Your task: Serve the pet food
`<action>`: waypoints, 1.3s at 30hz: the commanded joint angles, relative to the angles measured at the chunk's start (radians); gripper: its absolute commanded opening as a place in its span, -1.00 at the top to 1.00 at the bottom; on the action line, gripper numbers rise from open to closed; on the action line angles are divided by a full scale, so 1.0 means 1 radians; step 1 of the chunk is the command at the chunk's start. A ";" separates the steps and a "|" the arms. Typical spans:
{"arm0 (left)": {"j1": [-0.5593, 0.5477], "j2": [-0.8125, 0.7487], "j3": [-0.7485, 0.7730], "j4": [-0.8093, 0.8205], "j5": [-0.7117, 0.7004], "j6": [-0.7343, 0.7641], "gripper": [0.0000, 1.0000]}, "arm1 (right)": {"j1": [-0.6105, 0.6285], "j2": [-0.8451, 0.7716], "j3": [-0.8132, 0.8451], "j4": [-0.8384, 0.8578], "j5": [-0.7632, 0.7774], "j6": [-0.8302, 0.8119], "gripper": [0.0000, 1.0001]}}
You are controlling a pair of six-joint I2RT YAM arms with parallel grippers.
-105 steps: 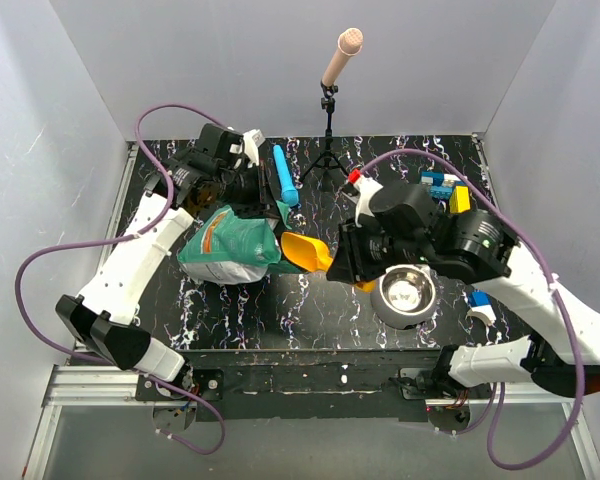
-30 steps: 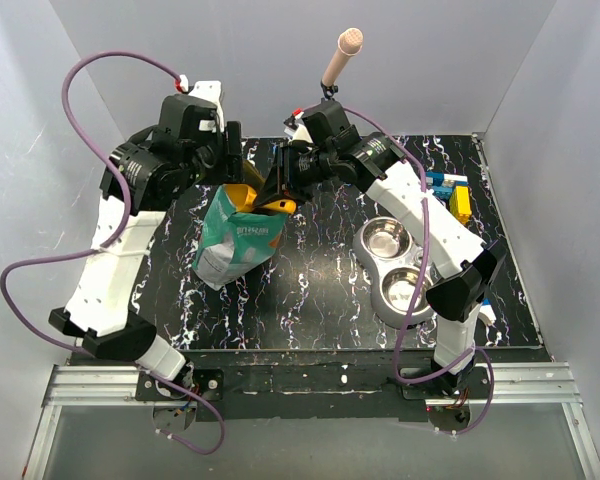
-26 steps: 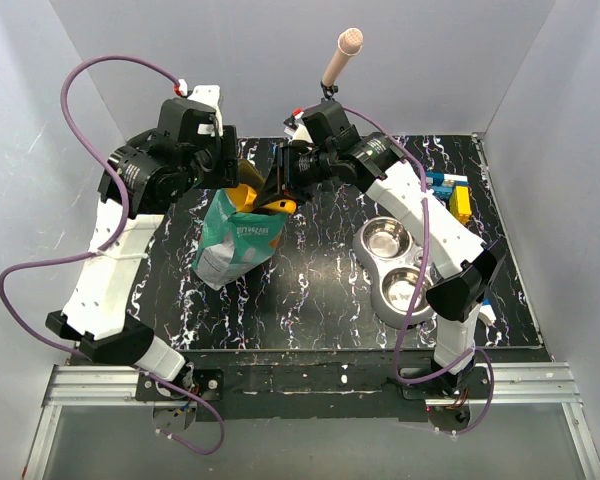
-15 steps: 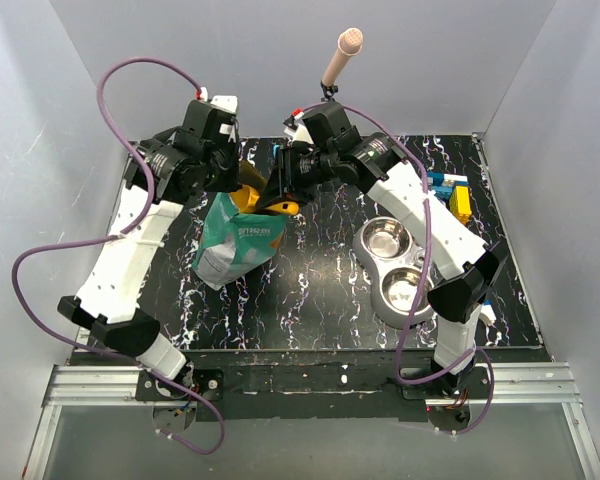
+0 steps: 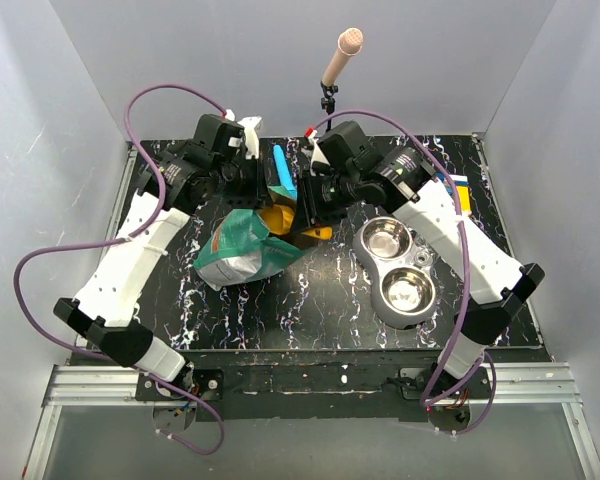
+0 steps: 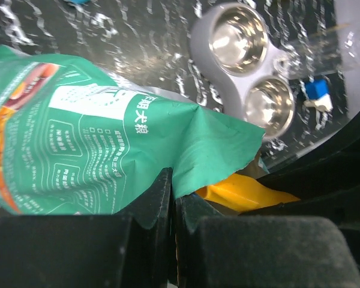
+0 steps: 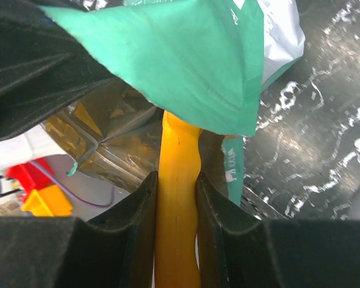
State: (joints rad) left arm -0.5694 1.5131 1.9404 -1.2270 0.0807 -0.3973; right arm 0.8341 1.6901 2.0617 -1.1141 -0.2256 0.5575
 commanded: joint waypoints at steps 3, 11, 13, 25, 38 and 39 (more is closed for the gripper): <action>-0.001 -0.039 -0.116 0.194 0.253 -0.107 1.00 | 0.057 -0.015 -0.005 -0.184 0.221 -0.088 0.97; -0.007 -0.021 -0.109 0.218 0.290 -0.129 1.00 | 0.074 0.057 -0.101 -0.096 0.254 -0.100 0.97; -0.007 -0.024 -0.127 0.227 0.312 -0.143 1.00 | 0.073 0.107 -0.103 -0.014 0.162 -0.107 0.97; -0.007 -0.039 -0.172 0.196 0.254 -0.158 1.00 | 0.059 0.241 -0.294 0.635 -0.384 -0.050 0.97; -0.007 -0.103 -0.156 0.164 0.090 -0.140 1.00 | -0.075 0.068 -0.695 1.398 -0.759 0.387 0.97; -0.007 -0.109 -0.150 0.161 0.065 -0.134 1.00 | -0.081 0.053 -0.721 1.422 -0.771 0.412 0.97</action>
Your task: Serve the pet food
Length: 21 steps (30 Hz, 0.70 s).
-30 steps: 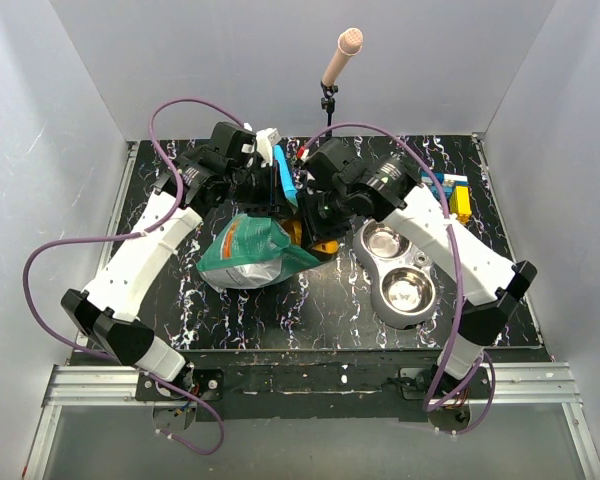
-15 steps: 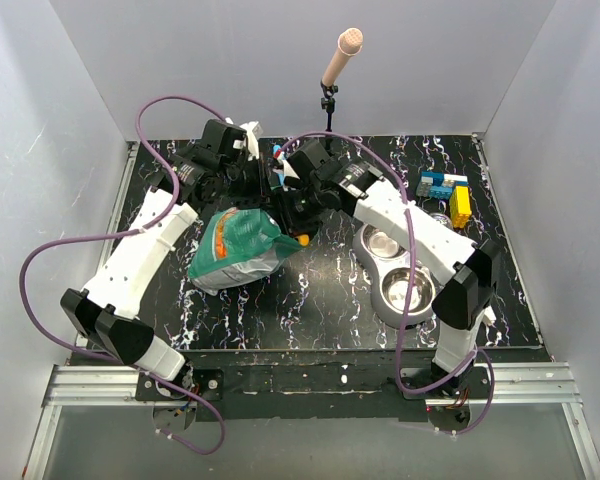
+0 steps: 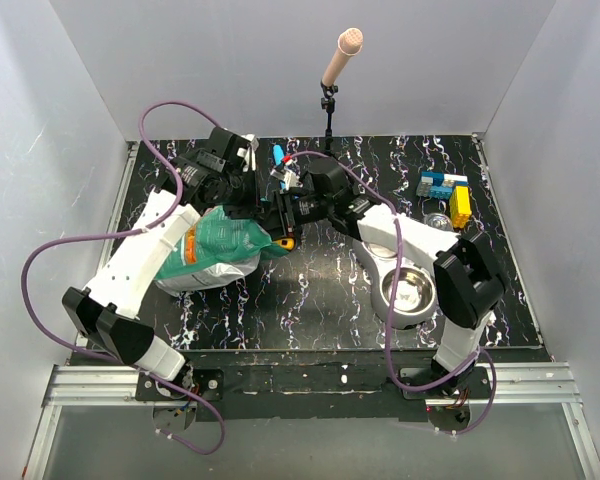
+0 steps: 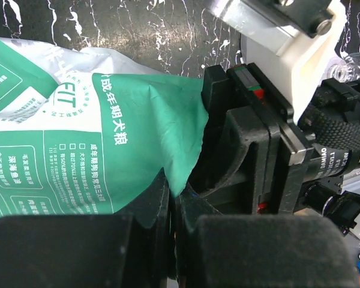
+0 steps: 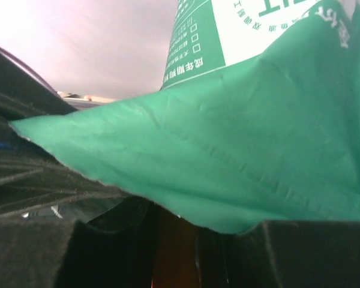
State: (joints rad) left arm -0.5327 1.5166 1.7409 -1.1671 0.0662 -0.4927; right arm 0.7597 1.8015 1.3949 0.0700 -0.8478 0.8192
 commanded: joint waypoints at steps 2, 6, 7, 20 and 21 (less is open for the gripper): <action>-0.044 -0.121 0.068 0.095 0.017 -0.035 1.00 | -0.017 -0.091 -0.117 0.267 -0.155 0.172 0.97; -0.044 -0.159 0.078 0.113 -0.052 -0.026 1.00 | -0.060 -0.152 -0.241 0.244 -0.166 0.158 0.97; -0.044 -0.173 0.081 0.116 -0.101 -0.023 1.00 | -0.069 -0.183 -0.282 0.260 -0.165 0.176 0.97; -0.044 -0.305 -0.003 0.165 -0.161 -0.020 1.00 | -0.149 -0.335 -0.375 0.076 -0.108 0.130 0.97; -0.044 -0.306 -0.006 0.175 -0.152 -0.020 1.00 | -0.160 -0.344 -0.390 0.100 -0.118 0.155 0.97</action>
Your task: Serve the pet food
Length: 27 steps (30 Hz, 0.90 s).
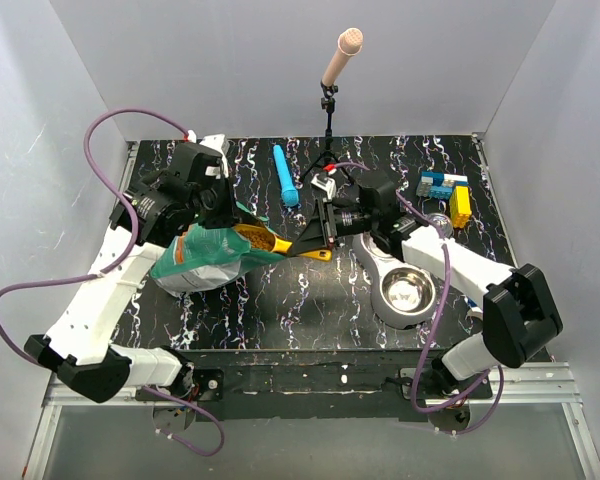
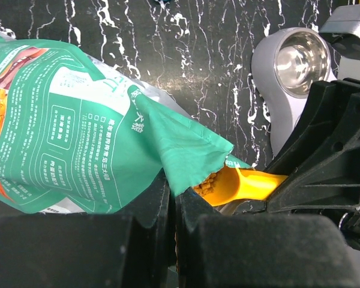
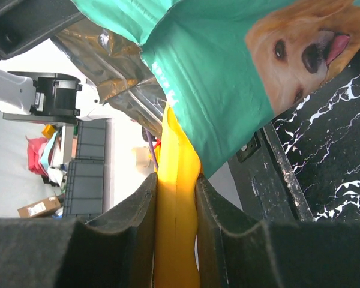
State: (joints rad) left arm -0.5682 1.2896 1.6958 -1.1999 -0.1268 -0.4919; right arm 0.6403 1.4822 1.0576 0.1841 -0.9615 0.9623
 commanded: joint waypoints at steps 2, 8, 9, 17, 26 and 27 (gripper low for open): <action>-0.009 -0.082 0.030 0.220 0.056 -0.022 1.00 | -0.063 -0.054 -0.091 0.067 -0.023 0.080 0.97; -0.009 -0.121 -0.057 0.324 0.183 -0.016 1.00 | -0.053 -0.015 -0.125 0.271 -0.035 0.221 0.97; -0.009 -0.127 -0.079 0.339 0.212 -0.019 1.00 | -0.048 0.015 -0.120 0.378 -0.043 0.289 0.97; -0.009 -0.184 -0.168 0.444 0.315 0.010 1.00 | -0.109 -0.126 -0.203 0.327 -0.042 0.279 0.97; -0.009 -0.193 -0.196 0.487 0.371 0.038 1.00 | -0.114 -0.145 -0.306 0.421 -0.037 0.326 0.97; -0.009 -0.187 -0.191 0.485 0.374 0.039 1.00 | -0.113 -0.123 -0.311 0.495 -0.033 0.364 0.97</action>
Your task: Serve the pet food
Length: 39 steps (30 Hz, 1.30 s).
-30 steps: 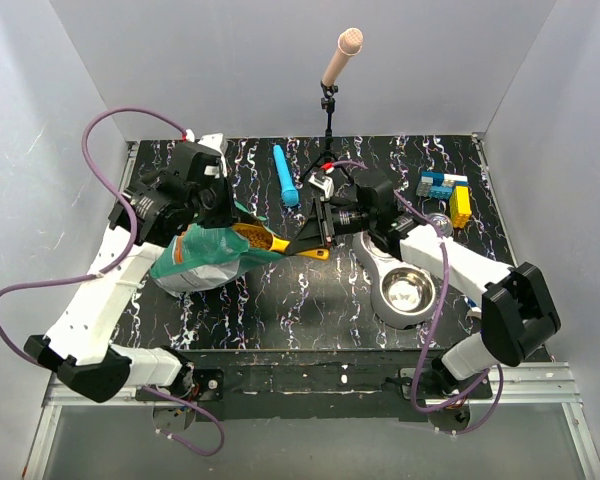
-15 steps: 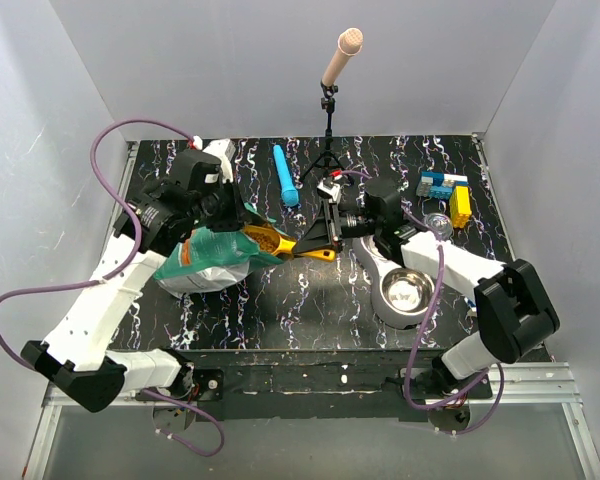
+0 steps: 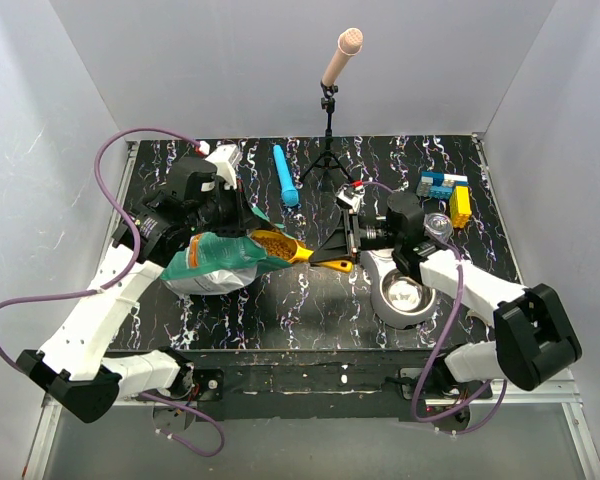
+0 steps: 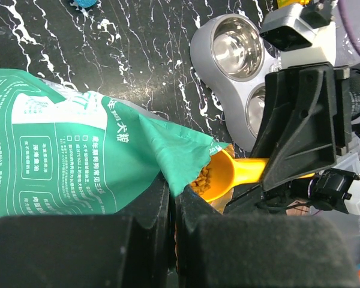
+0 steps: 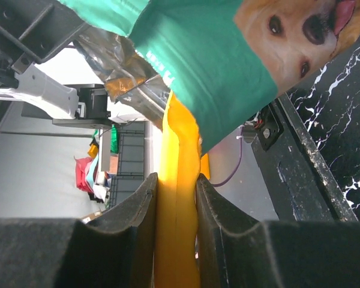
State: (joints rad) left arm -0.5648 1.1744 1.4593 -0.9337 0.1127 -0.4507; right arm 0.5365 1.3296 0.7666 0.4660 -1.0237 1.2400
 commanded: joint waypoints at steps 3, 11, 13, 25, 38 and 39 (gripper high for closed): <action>-0.012 -0.058 0.055 0.225 0.160 0.000 1.00 | -0.007 0.068 -0.024 0.354 -0.007 0.229 0.97; -0.012 -0.051 0.049 0.223 0.148 0.003 1.00 | -0.044 -0.041 -0.039 0.190 0.010 0.202 0.97; -0.012 -0.050 0.045 0.233 0.150 0.000 1.00 | -0.053 -0.108 -0.062 0.046 0.039 0.127 0.97; -0.012 -0.048 0.032 0.266 0.159 -0.011 1.00 | -0.128 -0.173 -0.148 0.192 -0.029 0.277 0.97; -0.012 -0.030 0.026 0.276 0.154 -0.034 1.00 | -0.174 -0.345 -0.138 -0.116 -0.039 0.159 0.97; -0.012 -0.029 0.029 0.274 0.154 -0.034 1.00 | -0.176 -0.355 -0.139 -0.118 -0.039 0.162 0.97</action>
State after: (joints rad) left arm -0.5728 1.1896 1.4471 -0.8387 0.2089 -0.4618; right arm 0.3832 1.0168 0.6182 0.4137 -1.0607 1.4353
